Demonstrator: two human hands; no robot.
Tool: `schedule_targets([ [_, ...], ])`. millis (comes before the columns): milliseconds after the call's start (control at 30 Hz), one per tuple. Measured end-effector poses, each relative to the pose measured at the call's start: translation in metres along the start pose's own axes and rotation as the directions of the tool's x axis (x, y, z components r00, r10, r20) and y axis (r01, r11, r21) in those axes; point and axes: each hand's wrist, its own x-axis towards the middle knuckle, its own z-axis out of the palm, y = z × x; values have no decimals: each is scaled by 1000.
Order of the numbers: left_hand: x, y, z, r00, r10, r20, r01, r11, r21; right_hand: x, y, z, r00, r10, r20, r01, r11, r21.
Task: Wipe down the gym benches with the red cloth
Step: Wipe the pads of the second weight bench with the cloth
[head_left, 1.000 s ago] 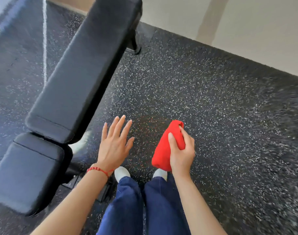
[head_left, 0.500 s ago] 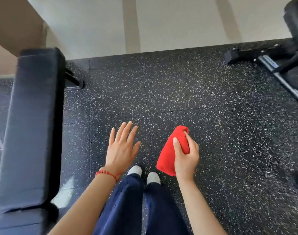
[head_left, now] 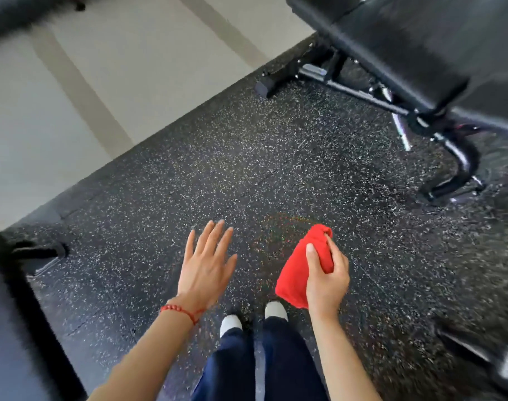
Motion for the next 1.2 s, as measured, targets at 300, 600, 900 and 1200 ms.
schedule_targets([
  [300, 78, 103, -22, 948, 319, -4, -319, 947, -31, 44, -7, -88, 947, 101, -306, -75, 992, 97],
  [600, 127, 234, -19, 900, 429, 71, -432, 901, 34, 112, 2, -186, 922, 214, -324, -158, 969, 191],
  [900, 194, 353, -23, 857, 510, 75, -514, 855, 71, 205, -12, -271, 886, 219, -409, -144, 968, 206],
  [1200, 310, 418, -17, 827, 551, 111, -559, 827, 56, 320, -36, -296, 849, 227, -477, -147, 969, 199],
])
